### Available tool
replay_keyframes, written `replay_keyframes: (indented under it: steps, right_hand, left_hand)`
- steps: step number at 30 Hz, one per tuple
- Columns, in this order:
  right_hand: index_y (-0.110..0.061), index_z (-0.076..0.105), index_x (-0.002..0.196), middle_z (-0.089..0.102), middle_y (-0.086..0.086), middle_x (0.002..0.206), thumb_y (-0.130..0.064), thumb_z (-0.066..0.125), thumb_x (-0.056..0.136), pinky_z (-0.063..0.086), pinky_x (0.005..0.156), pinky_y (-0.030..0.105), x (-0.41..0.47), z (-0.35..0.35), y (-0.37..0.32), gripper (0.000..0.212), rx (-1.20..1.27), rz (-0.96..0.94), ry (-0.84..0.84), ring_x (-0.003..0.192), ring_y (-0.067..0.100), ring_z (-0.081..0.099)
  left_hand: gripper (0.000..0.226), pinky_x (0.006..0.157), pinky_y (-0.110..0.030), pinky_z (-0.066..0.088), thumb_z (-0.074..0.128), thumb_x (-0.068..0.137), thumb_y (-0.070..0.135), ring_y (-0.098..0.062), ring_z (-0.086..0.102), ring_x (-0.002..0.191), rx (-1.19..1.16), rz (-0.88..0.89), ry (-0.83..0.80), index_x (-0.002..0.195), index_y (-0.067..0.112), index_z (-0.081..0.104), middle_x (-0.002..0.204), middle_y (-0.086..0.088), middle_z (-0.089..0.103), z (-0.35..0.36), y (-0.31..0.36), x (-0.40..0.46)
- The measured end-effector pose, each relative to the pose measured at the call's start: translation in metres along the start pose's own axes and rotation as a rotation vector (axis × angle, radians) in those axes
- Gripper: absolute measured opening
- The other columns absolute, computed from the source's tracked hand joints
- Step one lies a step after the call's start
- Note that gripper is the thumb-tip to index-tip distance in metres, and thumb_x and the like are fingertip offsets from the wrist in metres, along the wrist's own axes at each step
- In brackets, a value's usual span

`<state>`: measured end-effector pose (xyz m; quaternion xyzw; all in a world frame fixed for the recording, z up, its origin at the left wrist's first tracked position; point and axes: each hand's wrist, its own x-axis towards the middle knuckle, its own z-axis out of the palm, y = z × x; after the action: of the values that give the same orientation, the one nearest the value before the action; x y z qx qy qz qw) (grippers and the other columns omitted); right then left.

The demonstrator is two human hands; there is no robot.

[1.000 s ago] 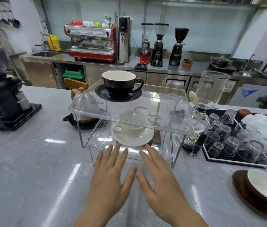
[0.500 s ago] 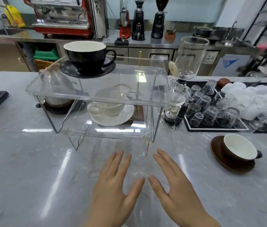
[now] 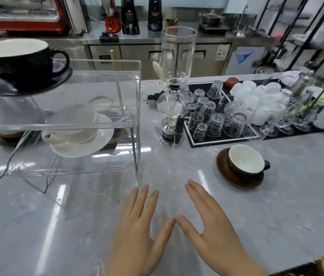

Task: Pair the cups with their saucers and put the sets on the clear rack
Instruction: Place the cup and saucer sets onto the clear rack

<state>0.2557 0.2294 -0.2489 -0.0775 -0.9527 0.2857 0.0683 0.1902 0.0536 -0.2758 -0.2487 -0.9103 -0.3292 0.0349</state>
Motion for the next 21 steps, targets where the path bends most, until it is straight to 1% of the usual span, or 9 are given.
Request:
replay_keyframes:
  steps: [3, 5, 8, 13, 14, 17, 19, 21]
  right_hand:
    - [-0.058, 0.007, 0.143, -0.003, -0.047, 0.151, -0.076, 0.028, 0.086, 0.000, 0.116, 0.008, 0.002, -0.013, 0.021, 0.063, 0.002, -0.004, -0.007, 0.144, -0.018, -0.005]
    - [-0.057, 0.007, 0.144, -0.005, -0.048, 0.150, -0.074, 0.030, 0.088, 0.002, 0.118, 0.012, 0.004, -0.022, 0.034, 0.063, 0.006, -0.007, -0.009, 0.145, -0.017, -0.006]
    - [-0.053, 0.007, 0.146, -0.007, -0.047, 0.151, -0.066, 0.039, 0.093, -0.001, 0.115, 0.008, 0.005, -0.036, 0.055, 0.064, 0.003, -0.002, -0.004, 0.145, -0.017, -0.007]
    - [-0.051, 0.007, 0.148, -0.010, -0.050, 0.148, -0.075, 0.029, 0.086, -0.002, 0.112, 0.005, 0.008, -0.055, 0.085, 0.070, 0.038, 0.034, 0.013, 0.144, -0.019, -0.008]
    - [-0.049, 0.008, 0.149, -0.008, -0.049, 0.148, -0.074, 0.031, 0.087, -0.001, 0.113, 0.006, 0.009, -0.059, 0.091, 0.070, 0.047, 0.034, 0.021, 0.144, -0.019, -0.007]
    - [-0.045, 0.014, 0.149, 0.002, -0.041, 0.153, -0.071, 0.038, 0.090, 0.007, 0.117, 0.014, 0.013, -0.071, 0.109, 0.069, 0.088, 0.044, 0.068, 0.146, -0.016, 0.000]
    - [-0.042, 0.018, 0.149, 0.007, -0.037, 0.155, -0.068, 0.039, 0.087, 0.010, 0.118, 0.014, 0.014, -0.078, 0.121, 0.070, 0.095, 0.053, 0.097, 0.146, -0.015, 0.004]
    - [-0.036, 0.025, 0.151, 0.011, -0.034, 0.156, -0.065, 0.043, 0.088, 0.012, 0.118, 0.014, 0.017, -0.084, 0.134, 0.072, 0.090, 0.060, 0.124, 0.147, -0.012, 0.008]
  left_hand:
    - [0.071, 0.109, -0.054, 0.042, 0.050, 0.087, 0.063, -0.029, 0.038, 0.145, 0.008, 0.006, -0.010, 0.142, 0.018, 0.056, 0.153, -0.003, 0.047, 0.014, 0.017, 0.008]
    - [0.070, 0.106, -0.057, 0.045, 0.049, 0.088, 0.062, -0.031, 0.039, 0.144, 0.023, 0.012, -0.016, 0.142, 0.018, 0.057, 0.152, -0.004, 0.048, 0.022, 0.030, 0.014]
    - [0.072, 0.108, -0.055, 0.044, 0.046, 0.088, 0.065, -0.029, 0.036, 0.146, 0.046, 0.008, -0.043, 0.144, 0.019, 0.053, 0.155, -0.002, 0.045, 0.036, 0.050, 0.024]
    - [0.073, 0.105, -0.056, 0.047, 0.047, 0.087, 0.064, -0.031, 0.041, 0.143, 0.095, 0.012, -0.046, 0.143, 0.017, 0.055, 0.153, -0.005, 0.048, 0.057, 0.080, 0.039]
    - [0.073, 0.105, -0.055, 0.046, 0.046, 0.087, 0.064, -0.030, 0.040, 0.144, 0.100, 0.010, -0.050, 0.143, 0.017, 0.055, 0.153, -0.005, 0.047, 0.062, 0.087, 0.042]
    - [0.075, 0.109, -0.051, 0.042, 0.045, 0.087, 0.065, -0.028, 0.036, 0.146, 0.101, 0.002, -0.050, 0.145, 0.019, 0.052, 0.156, -0.003, 0.043, 0.077, 0.104, 0.052]
    - [0.076, 0.111, -0.050, 0.041, 0.046, 0.087, 0.066, -0.027, 0.034, 0.147, 0.102, 0.002, -0.042, 0.146, 0.018, 0.051, 0.156, -0.003, 0.043, 0.088, 0.114, 0.059]
    - [0.077, 0.112, -0.050, 0.040, 0.046, 0.087, 0.068, -0.025, 0.032, 0.148, 0.096, -0.007, -0.047, 0.147, 0.020, 0.049, 0.158, -0.001, 0.041, 0.097, 0.122, 0.066]
